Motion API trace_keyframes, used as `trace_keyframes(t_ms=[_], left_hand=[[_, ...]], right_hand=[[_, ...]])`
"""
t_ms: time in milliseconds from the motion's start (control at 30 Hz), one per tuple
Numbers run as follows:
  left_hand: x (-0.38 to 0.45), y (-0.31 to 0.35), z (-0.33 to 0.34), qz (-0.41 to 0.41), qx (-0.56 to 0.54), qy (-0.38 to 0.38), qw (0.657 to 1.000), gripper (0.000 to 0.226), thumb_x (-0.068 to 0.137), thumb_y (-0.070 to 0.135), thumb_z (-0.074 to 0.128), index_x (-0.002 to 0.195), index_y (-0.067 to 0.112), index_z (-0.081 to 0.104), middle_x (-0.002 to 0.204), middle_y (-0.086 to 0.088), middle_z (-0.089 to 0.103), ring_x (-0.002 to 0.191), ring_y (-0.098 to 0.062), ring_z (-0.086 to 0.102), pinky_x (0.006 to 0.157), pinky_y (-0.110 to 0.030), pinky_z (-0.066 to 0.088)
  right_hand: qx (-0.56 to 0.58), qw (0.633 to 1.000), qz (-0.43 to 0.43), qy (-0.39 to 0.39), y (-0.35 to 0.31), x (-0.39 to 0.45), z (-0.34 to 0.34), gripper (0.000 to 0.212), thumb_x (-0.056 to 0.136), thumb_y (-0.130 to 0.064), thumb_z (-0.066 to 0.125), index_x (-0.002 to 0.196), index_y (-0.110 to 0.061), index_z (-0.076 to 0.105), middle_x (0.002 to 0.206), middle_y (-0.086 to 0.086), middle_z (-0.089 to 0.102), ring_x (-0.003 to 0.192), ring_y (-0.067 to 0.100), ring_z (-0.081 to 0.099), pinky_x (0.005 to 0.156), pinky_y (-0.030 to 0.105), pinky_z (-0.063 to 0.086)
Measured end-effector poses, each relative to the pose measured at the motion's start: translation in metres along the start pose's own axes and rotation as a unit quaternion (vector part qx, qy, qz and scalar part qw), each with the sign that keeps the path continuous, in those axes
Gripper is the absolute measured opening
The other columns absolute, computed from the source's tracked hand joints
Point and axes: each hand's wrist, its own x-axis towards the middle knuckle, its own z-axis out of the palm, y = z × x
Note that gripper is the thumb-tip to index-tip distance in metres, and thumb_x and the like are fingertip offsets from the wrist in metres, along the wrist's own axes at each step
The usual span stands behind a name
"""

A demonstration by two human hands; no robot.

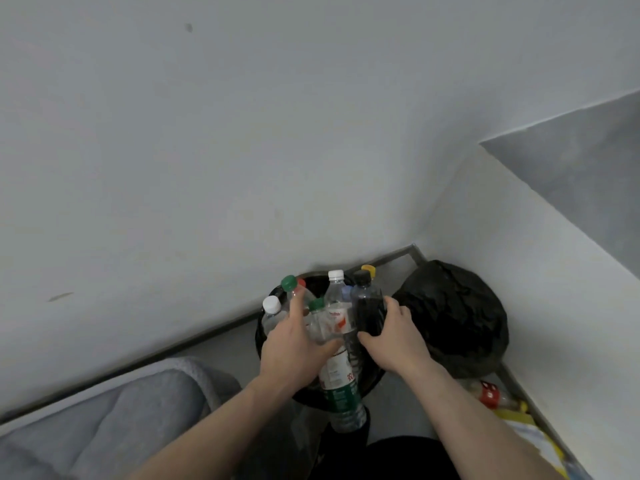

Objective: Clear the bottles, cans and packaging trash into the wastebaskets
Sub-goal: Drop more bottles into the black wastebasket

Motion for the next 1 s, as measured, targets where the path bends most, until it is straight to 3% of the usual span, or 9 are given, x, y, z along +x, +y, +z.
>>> trace_keyframes(t_ms=[133, 267, 400, 467, 567, 667, 800, 1000], left_hand=[[0.014, 0.001, 0.003, -0.016, 0.025, -0.022, 0.999, 0.104, 0.064, 0.071, 0.066, 0.149, 0.033, 0.019, 0.113, 0.011, 0.069, 0.098, -0.018, 0.069, 0.075, -0.036, 0.057], [0.021, 0.009, 0.002, -0.055, -0.013, -0.055, 0.997, 0.077, 0.079, 0.053, 0.069, 0.144, 0.034, 0.030, 0.095, 0.013, 0.061, 0.097, -0.018, 0.066, 0.080, -0.039, 0.059], [0.024, 0.009, -0.001, -0.059, -0.058, -0.066, 0.994, 0.063, 0.081, 0.056, 0.072, 0.136, 0.032, 0.054, 0.101, 0.016, 0.065, 0.096, -0.008, 0.064, 0.078, -0.026, 0.053], [0.027, 0.012, -0.010, -0.055, -0.078, -0.066, 0.993, 0.043, 0.080, 0.046, 0.072, 0.120, 0.029, 0.067, 0.105, 0.014, 0.071, 0.093, -0.007, 0.066, 0.084, -0.031, 0.057], [0.029, 0.025, -0.043, -0.033, -0.140, -0.029, 0.989, 0.025, 0.080, 0.038, 0.074, 0.103, 0.027, 0.070, 0.093, 0.013, 0.072, 0.075, -0.012, 0.071, 0.072, -0.040, 0.063], [0.035, 0.051, -0.095, 0.020, -0.194, 0.051, 0.979, 0.018, 0.085, 0.029, 0.076, 0.099, 0.021, 0.067, 0.095, 0.010, 0.069, 0.055, -0.019, 0.069, 0.047, -0.031, 0.056], [0.059, 0.077, -0.144, 0.085, -0.178, 0.130, 0.972, 0.020, 0.084, 0.025, 0.074, 0.101, 0.023, 0.063, 0.100, 0.011, 0.067, 0.053, -0.016, 0.070, 0.052, -0.029, 0.057], [0.099, 0.086, -0.144, 0.094, -0.162, 0.124, 0.974, 0.025, 0.082, 0.023, 0.068, 0.107, 0.023, 0.069, 0.104, 0.009, 0.067, 0.055, -0.022, 0.071, 0.057, -0.040, 0.062]], right_hand=[[-0.006, 1.000, -0.001, 0.003, 0.002, 0.002, 0.003, 0.088, 0.084, -0.041, 0.073, 0.153, -0.023, 0.022, 0.143, 0.008, 0.040, 0.124, 0.030, 0.054, 0.100, 0.043, 0.050], [-0.011, 1.000, -0.001, -0.008, 0.004, 0.001, 0.004, 0.090, 0.085, -0.039, 0.073, 0.155, -0.022, 0.020, 0.147, 0.009, 0.039, 0.126, 0.029, 0.053, 0.101, 0.041, 0.049], [0.000, 1.000, -0.006, -0.006, 0.005, -0.001, 0.002, 0.087, 0.086, -0.038, 0.073, 0.155, -0.022, 0.021, 0.148, 0.008, 0.039, 0.125, 0.027, 0.055, 0.100, 0.040, 0.050], [0.000, 1.000, -0.009, -0.007, 0.005, -0.001, 0.001, 0.086, 0.086, -0.037, 0.073, 0.155, -0.022, 0.022, 0.148, 0.008, 0.039, 0.125, 0.026, 0.055, 0.101, 0.040, 0.050], [-0.001, 1.000, -0.009, -0.009, 0.005, -0.002, 0.000, 0.086, 0.087, -0.038, 0.072, 0.155, -0.022, 0.022, 0.149, 0.008, 0.038, 0.125, 0.027, 0.054, 0.100, 0.040, 0.049], [0.001, 1.000, -0.009, -0.002, 0.005, -0.003, -0.001, 0.083, 0.087, -0.038, 0.071, 0.153, -0.023, 0.024, 0.145, 0.007, 0.040, 0.124, 0.027, 0.054, 0.099, 0.040, 0.049], [0.002, 1.000, -0.018, 0.003, 0.004, -0.004, -0.001, 0.081, 0.086, -0.038, 0.071, 0.152, -0.023, 0.025, 0.144, 0.008, 0.042, 0.125, 0.027, 0.054, 0.100, 0.040, 0.049], [-0.002, 1.000, -0.021, 0.001, 0.005, -0.003, -0.001, 0.079, 0.087, -0.039, 0.069, 0.151, -0.024, 0.025, 0.143, 0.006, 0.042, 0.124, 0.026, 0.055, 0.098, 0.040, 0.050]])
